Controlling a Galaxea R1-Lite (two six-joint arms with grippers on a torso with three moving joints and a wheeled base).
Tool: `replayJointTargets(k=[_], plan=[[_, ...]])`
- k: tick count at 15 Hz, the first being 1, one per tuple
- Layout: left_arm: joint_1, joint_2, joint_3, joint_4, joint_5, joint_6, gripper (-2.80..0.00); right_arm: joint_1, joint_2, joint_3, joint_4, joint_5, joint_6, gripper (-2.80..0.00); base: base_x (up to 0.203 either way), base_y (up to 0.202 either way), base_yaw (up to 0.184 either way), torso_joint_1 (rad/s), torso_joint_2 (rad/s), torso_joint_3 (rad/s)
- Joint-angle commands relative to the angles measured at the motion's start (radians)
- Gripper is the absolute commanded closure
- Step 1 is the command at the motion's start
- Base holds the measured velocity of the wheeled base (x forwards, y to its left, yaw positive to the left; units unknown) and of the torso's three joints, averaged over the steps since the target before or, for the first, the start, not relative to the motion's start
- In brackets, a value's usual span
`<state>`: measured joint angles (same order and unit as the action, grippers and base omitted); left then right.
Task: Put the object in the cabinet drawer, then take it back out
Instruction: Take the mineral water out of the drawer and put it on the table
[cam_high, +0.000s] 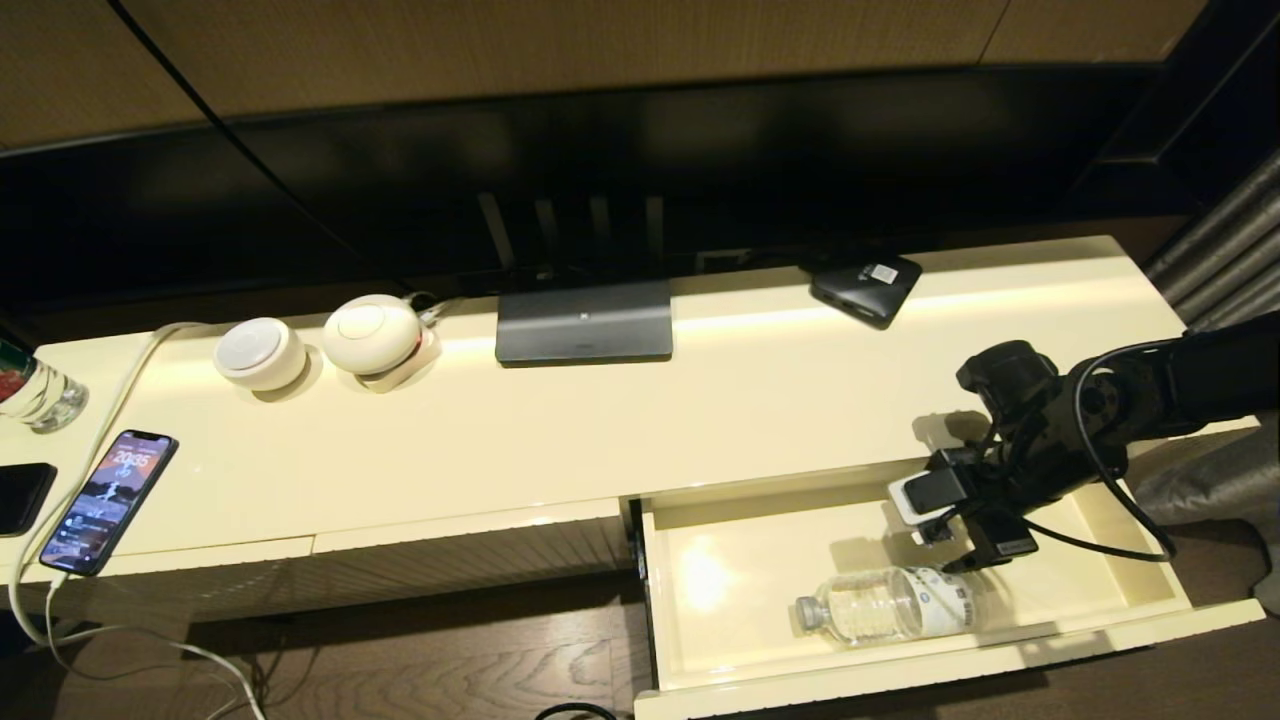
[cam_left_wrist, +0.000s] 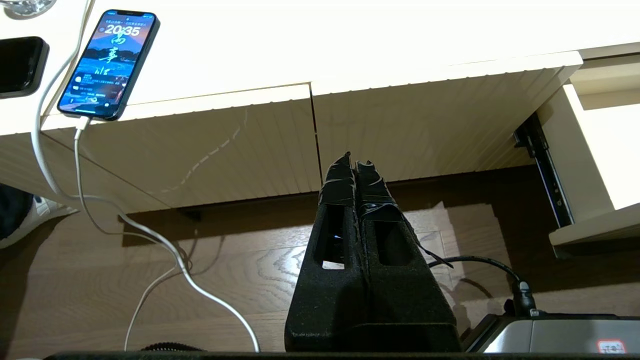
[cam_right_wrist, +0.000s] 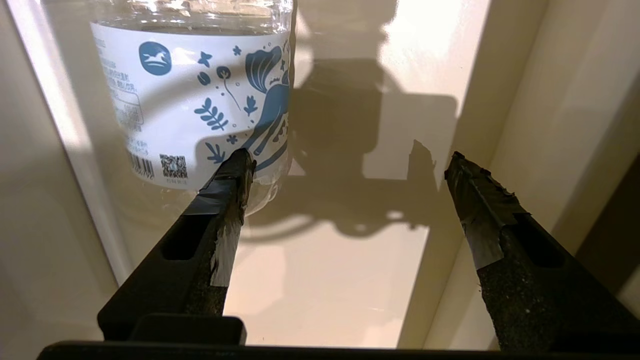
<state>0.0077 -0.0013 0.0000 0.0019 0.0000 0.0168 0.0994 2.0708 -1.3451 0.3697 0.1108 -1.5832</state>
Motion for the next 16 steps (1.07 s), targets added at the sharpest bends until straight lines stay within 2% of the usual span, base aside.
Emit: replayJointTargets(k=[1, 7, 11, 14, 16], plan=[[0.0, 0.001, 0.003, 0.0, 0.0, 0.0, 0.0, 0.0, 0.009, -0.005, -0.005, 0.001, -0.009, -2.8, 0.0, 0.0, 0.0, 0.0, 0.0, 0.0], [0.0, 0.001, 0.003, 0.0, 0.0, 0.0, 0.0, 0.0, 0.028, -0.054, 0.018, -0.024, -0.016, -2.8, 0.0, 0.0, 0.0, 0.0, 0.0, 0.0], [0.0, 0.001, 0.003, 0.0, 0.0, 0.0, 0.0, 0.0, 0.034, -0.176, 0.149, -0.053, -0.02, -2.8, 0.0, 0.0, 0.0, 0.0, 0.0, 0.0], [0.0, 0.001, 0.003, 0.0, 0.0, 0.0, 0.0, 0.001, 0.037, -0.197, 0.176, -0.054, -0.023, -2.8, 0.0, 0.0, 0.0, 0.0, 0.0, 0.0], [0.0, 0.001, 0.003, 0.0, 0.0, 0.0, 0.0, 0.004, 0.044, -0.228, 0.239, -0.055, -0.03, -2.8, 0.0, 0.0, 0.0, 0.0, 0.0, 0.0]])
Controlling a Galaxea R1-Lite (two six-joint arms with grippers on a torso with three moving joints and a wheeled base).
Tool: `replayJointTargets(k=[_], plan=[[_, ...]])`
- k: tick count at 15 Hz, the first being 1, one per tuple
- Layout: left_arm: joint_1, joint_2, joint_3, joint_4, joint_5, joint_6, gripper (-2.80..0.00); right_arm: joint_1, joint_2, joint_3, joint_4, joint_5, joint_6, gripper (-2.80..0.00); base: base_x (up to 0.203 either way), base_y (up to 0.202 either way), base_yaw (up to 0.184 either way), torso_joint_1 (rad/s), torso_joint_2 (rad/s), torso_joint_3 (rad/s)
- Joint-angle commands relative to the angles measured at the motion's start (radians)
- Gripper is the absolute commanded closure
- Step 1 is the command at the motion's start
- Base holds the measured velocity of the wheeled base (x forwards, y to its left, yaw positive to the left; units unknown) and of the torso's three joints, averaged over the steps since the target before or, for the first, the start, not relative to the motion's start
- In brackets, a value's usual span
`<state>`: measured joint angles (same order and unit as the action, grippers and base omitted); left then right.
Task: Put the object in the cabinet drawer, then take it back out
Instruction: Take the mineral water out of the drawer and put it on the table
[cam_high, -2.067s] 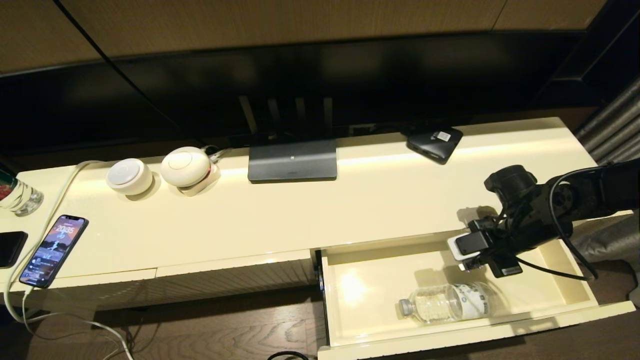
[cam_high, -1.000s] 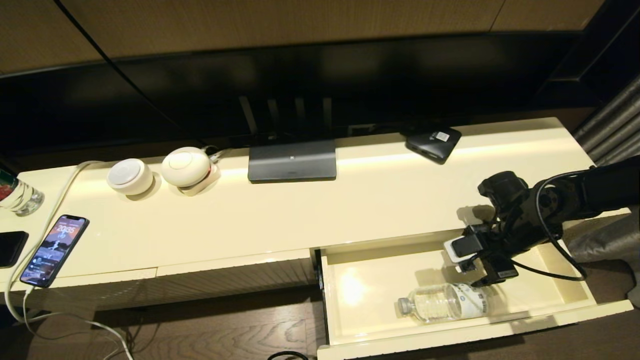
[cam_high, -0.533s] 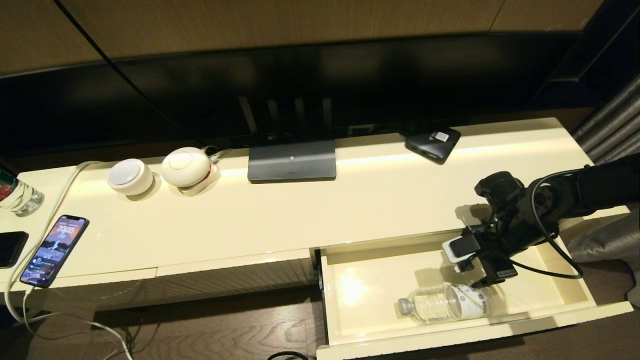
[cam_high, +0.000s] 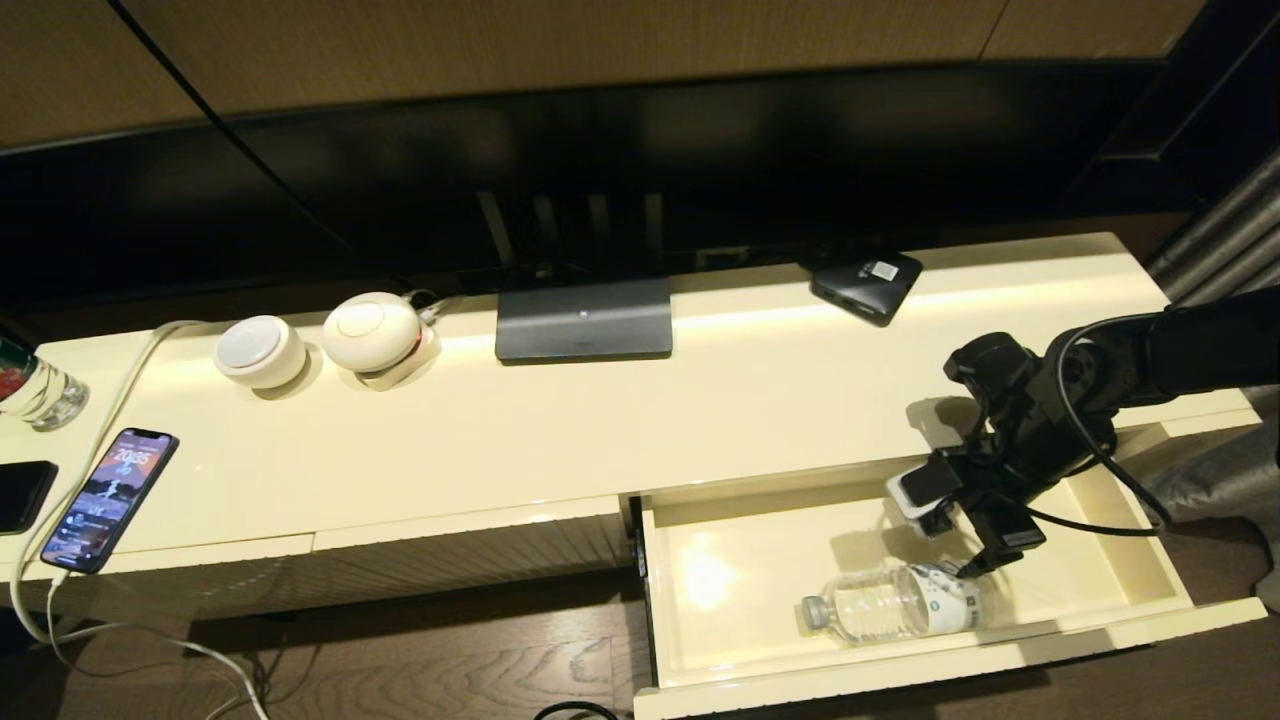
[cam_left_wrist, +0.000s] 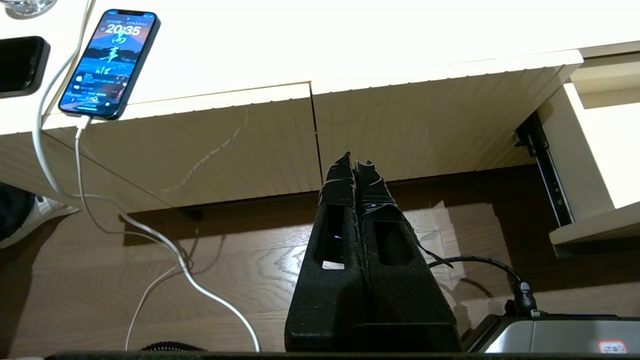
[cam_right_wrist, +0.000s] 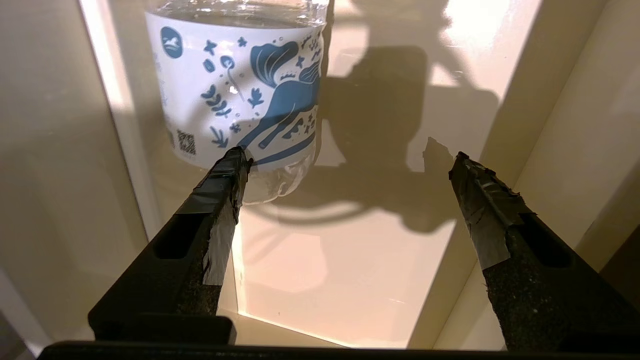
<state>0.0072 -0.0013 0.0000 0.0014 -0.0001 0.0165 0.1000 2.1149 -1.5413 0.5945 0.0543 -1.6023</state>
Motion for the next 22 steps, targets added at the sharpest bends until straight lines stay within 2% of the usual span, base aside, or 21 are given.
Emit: replayJointTargets(k=[1, 6, 10, 11, 13, 16, 22], plan=[[0.002, 0.001, 0.003, 0.0, 0.0, 0.0, 0.0, 0.006, 0.004, -0.04, 0.014, 0.001, -0.01, -2.8, 0.0, 0.0, 0.0, 0.0, 0.0, 0.0], [0.001, 0.001, 0.003, 0.0, 0.0, 0.0, 0.0, 0.01, 0.006, -0.052, 0.01, 0.002, -0.005, -2.8, 0.0, 0.0, 0.0, 0.0, 0.0, 0.0], [0.0, 0.001, 0.003, 0.0, 0.0, 0.0, 0.0, 0.007, -0.026, 0.047, -0.035, 0.004, -0.002, -2.8, 0.0, 0.0, 0.0, 0.0, 0.0, 0.0], [0.001, 0.001, 0.003, 0.0, 0.0, 0.0, 0.0, 0.006, -0.028, 0.064, -0.055, 0.005, -0.001, 0.0, 0.0, 0.0, 0.0, 0.0, 0.0, 0.0], [0.0, 0.001, 0.003, 0.0, 0.0, 0.0, 0.0, 0.004, -0.029, 0.072, -0.071, 0.009, 0.005, 0.0, 0.0, 0.0, 0.0, 0.0, 0.0, 0.0], [0.0, 0.001, 0.003, 0.0, 0.0, 0.0, 0.0, 0.004, -0.054, 0.103, -0.071, 0.015, 0.056, 0.0, 0.0, 0.0, 0.0, 0.0, 0.0, 0.0], [0.0, 0.001, 0.003, 0.0, 0.0, 0.0, 0.0, 0.003, -0.111, 0.194, -0.08, 0.016, 0.058, 0.0, 0.0, 0.0, 0.0, 0.0, 0.0, 0.0]])
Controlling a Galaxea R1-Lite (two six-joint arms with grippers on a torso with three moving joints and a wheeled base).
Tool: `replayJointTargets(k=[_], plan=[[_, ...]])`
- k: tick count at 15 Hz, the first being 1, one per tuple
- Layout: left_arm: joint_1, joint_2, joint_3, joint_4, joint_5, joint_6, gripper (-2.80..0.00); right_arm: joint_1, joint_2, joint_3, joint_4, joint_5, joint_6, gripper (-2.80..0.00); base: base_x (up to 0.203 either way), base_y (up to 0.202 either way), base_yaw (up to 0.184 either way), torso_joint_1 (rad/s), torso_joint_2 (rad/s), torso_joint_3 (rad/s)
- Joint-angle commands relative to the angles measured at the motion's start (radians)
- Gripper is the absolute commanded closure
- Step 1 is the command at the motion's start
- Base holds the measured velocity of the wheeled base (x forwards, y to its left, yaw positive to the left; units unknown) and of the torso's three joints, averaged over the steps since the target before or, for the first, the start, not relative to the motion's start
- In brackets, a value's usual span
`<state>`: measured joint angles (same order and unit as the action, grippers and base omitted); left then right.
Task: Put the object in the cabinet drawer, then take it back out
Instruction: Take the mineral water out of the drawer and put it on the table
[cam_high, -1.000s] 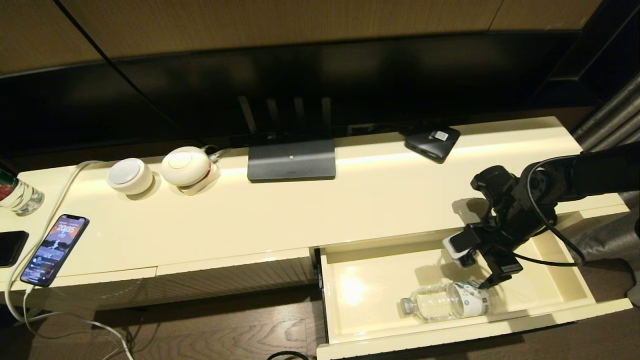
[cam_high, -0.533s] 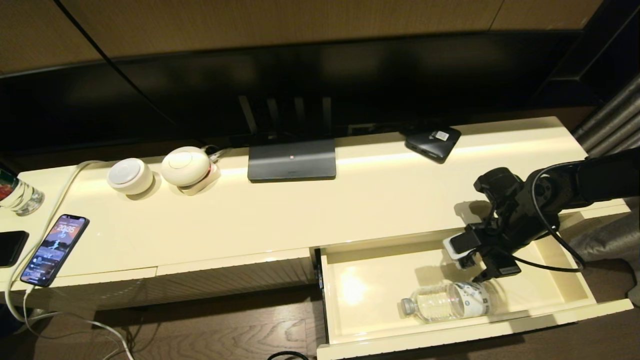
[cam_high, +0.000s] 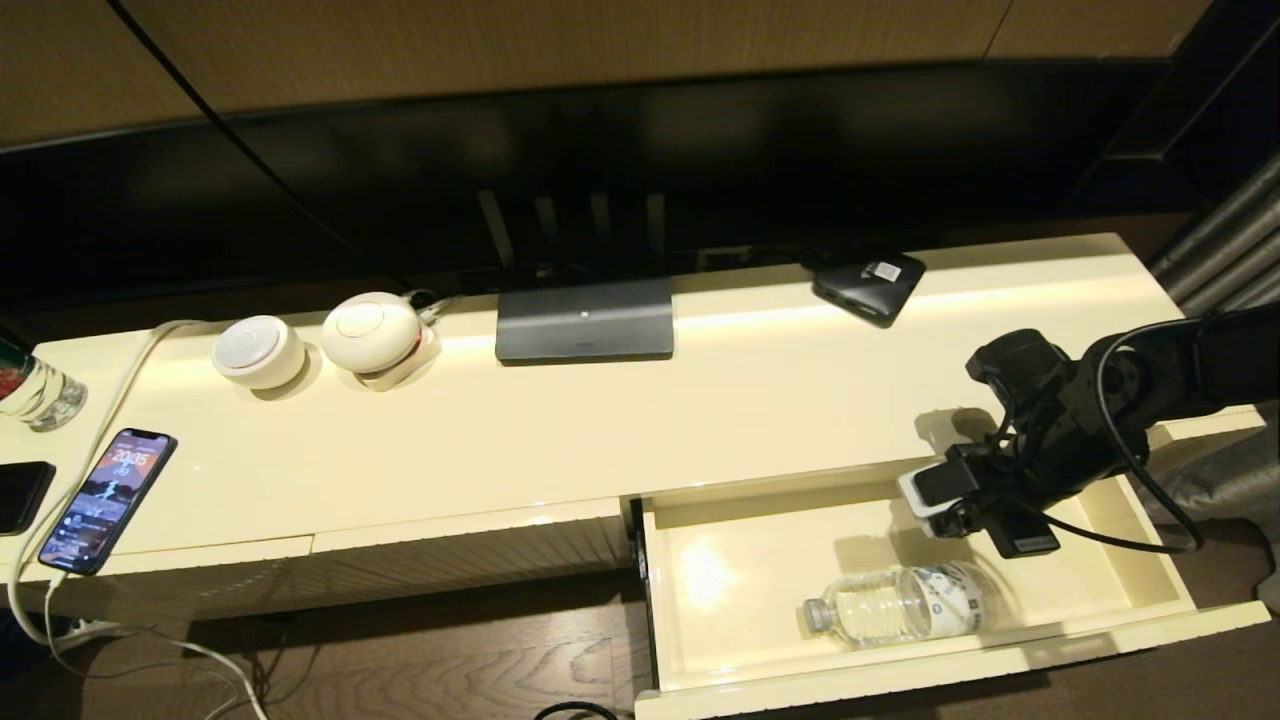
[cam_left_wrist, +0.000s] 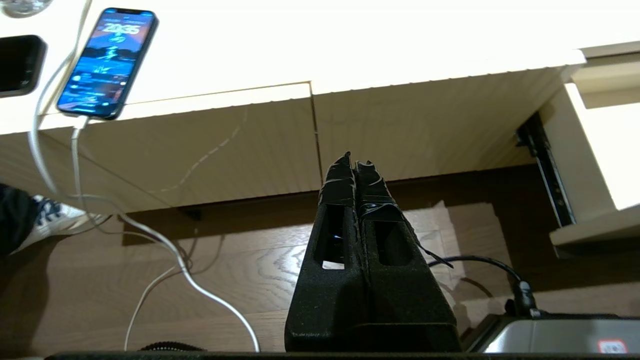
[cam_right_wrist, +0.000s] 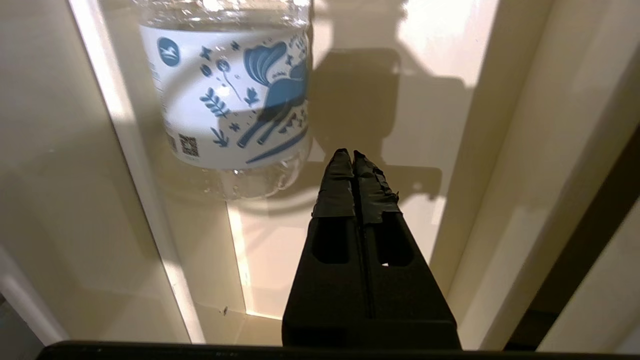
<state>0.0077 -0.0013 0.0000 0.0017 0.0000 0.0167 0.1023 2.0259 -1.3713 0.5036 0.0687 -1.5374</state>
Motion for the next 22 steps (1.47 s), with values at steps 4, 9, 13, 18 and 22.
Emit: replayJointTargets(k=[4, 9, 13, 18, 22], plan=[[0.0, 0.001, 0.003, 0.0, 0.0, 0.0, 0.0, -0.001, -0.054, 0.078, -0.068, 0.002, -0.009, 0.0, 0.0, 0.0, 0.0, 0.0, 0.0, 0.0], [0.002, 0.001, 0.003, 0.0, 0.0, 0.0, 0.0, 0.002, -0.079, 0.062, -0.063, 0.0, -0.04, 0.0, 0.0, 0.0, 0.0, 0.0, 0.0, 0.0], [0.0, 0.001, 0.003, 0.0, 0.0, 0.0, 0.0, 0.012, -0.049, -0.003, 0.002, -0.004, -0.05, 0.0, 0.0, 0.0, 0.0, 0.0, 0.0, 0.0], [0.0, 0.001, 0.003, 0.0, 0.0, 0.0, 0.0, 0.022, -0.013, -0.011, 0.072, -0.006, -0.044, 0.0, 0.0, 0.0, 0.0, 0.0, 0.0, 0.0], [0.0, 0.001, 0.003, 0.0, 0.0, 0.0, 0.0, 0.016, 0.008, 0.006, 0.07, 0.0, -0.04, 0.0, 0.0, 0.0, 0.0, 0.0, 0.0, 0.0]])
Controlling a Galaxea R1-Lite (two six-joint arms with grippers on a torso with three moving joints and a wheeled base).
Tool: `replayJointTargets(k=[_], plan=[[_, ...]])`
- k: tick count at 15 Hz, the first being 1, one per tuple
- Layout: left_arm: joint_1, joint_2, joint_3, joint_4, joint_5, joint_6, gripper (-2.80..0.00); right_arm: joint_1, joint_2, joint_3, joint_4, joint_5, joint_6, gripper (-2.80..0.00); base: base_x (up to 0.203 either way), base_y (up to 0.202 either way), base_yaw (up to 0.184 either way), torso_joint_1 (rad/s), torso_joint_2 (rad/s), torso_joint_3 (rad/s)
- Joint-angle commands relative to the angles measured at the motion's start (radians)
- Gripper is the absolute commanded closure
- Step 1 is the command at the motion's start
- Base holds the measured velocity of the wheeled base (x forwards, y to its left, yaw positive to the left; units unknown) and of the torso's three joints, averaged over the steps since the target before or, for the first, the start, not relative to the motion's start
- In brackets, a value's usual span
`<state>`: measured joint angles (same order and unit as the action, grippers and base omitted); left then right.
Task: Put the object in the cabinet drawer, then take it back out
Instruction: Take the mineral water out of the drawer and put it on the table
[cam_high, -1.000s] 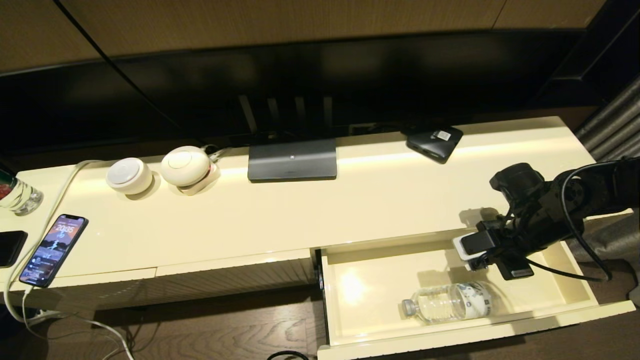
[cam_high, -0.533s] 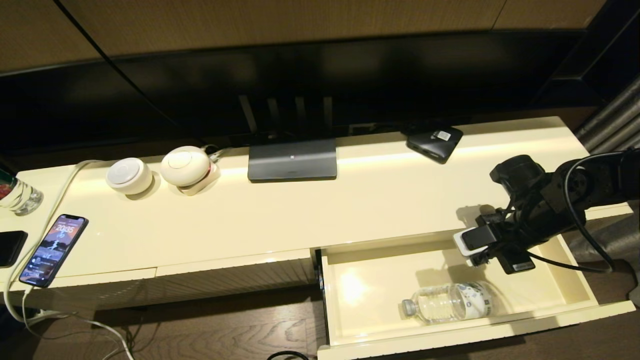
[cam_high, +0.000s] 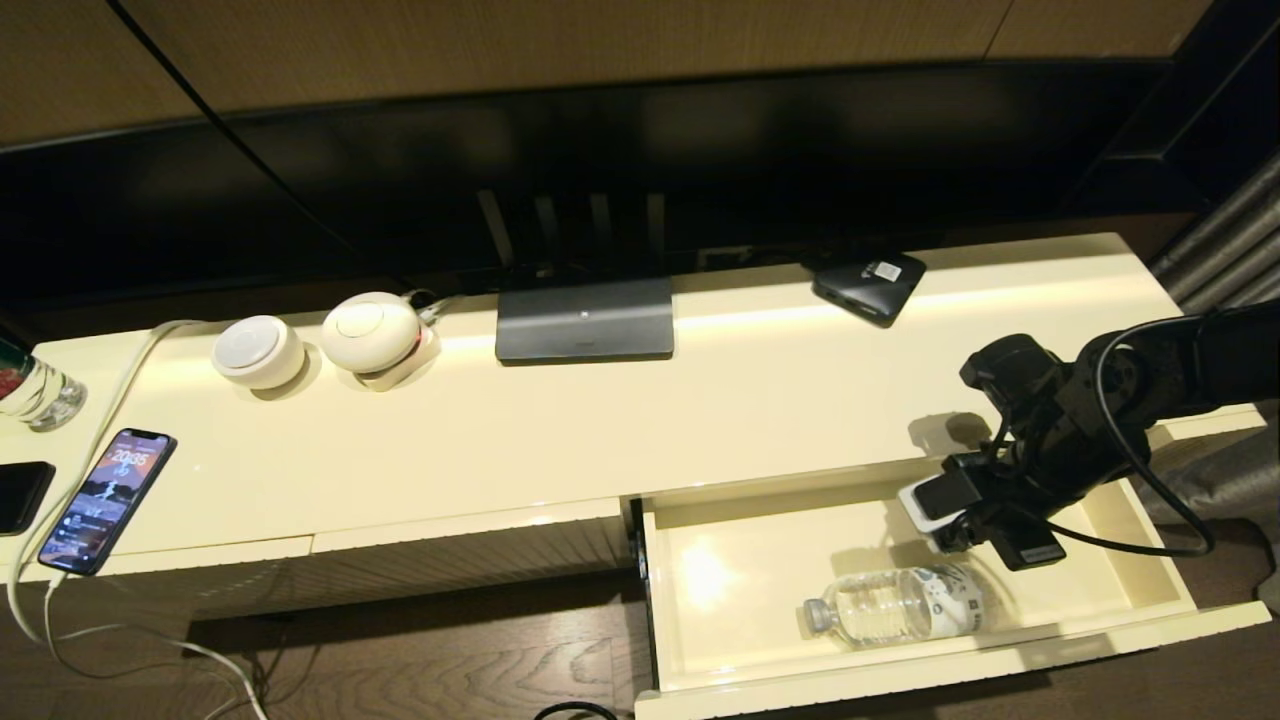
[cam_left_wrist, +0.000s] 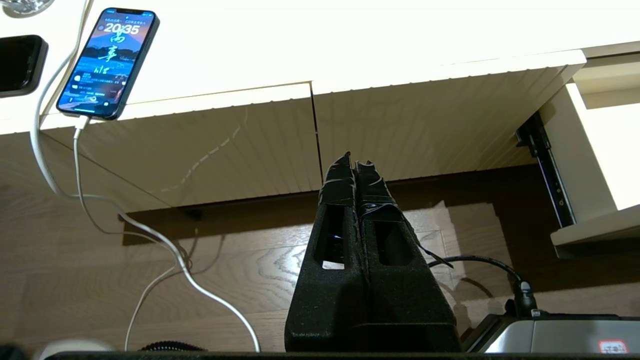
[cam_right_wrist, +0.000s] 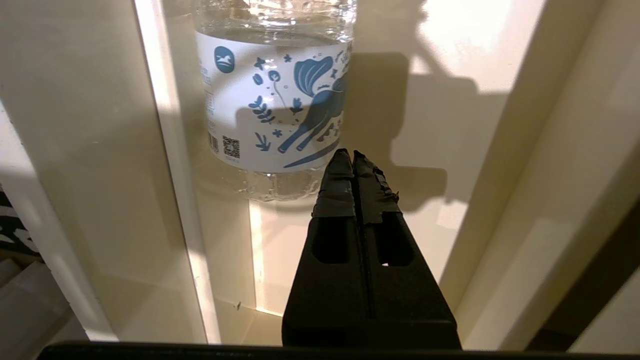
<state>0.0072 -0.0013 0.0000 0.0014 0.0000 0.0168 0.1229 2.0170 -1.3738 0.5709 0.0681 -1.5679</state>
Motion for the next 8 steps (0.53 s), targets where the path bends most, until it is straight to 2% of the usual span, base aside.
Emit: replayJointTargets(k=[1, 8], plan=[[0.0, 0.001, 0.003, 0.0, 0.0, 0.0, 0.0, -0.006, 0.017, 0.012, 0.003, 0.002, -0.009, 0.0, 0.0, 0.0, 0.0, 0.0, 0.0, 0.0], [0.0, 0.001, 0.003, 0.0, 0.0, 0.0, 0.0, -0.009, 0.002, 0.042, 0.007, 0.006, -0.009, 0.0, 0.0, 0.0, 0.0, 0.0, 0.0, 0.0]])
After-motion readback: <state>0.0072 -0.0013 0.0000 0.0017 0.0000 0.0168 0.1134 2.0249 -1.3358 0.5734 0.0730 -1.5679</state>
